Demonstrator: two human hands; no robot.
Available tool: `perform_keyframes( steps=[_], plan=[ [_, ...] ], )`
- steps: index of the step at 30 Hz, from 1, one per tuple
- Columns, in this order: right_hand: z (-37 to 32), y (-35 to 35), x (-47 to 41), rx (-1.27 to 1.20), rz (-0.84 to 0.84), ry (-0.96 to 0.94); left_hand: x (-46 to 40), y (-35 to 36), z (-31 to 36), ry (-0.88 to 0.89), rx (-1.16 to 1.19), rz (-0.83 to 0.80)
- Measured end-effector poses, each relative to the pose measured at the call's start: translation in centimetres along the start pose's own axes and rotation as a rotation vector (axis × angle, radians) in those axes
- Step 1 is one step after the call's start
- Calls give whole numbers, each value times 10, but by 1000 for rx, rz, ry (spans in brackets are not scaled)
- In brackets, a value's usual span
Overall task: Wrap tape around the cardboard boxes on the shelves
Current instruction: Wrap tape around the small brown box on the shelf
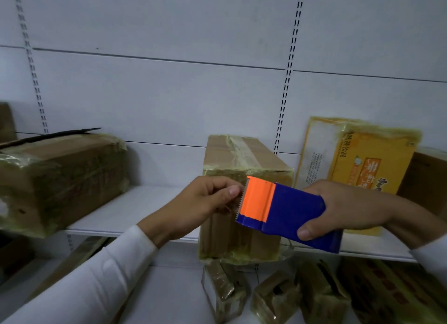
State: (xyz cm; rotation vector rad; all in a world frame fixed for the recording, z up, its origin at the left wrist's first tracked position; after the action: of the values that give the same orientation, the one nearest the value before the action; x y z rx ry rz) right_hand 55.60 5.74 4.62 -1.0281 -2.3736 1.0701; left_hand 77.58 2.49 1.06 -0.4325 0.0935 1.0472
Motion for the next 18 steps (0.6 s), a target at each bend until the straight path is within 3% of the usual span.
perform_keyframes(
  steps=[4, 10, 14, 18],
  plan=[
    [-6, 0, -8, 15, -19, -12, 0, -4, 0, 4, 69, 96],
    [-23, -15, -24, 58, -76, 26, -3, -26, 19, 68, -63, 299],
    [-30, -47, -14, 115, -78, 101, 4, -66, 23, 85, -80, 444],
    [-33, -69, -8, 159, -58, 204, 2, -87, 8, 20, -89, 476]
  ],
)
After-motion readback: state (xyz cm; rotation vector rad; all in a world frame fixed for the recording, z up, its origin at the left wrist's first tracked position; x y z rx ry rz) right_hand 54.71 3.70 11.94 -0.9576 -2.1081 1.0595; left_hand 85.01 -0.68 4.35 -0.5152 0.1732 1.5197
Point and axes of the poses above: each hand's wrist, its own x-axis away from the middle knuckle, its own y-axis out of the palm, z = x × y, the point moved 5 cm from there along -x, towards the middle knuckle, and after that the axes turned 7 degrees about -y, right-handed, at the moved point
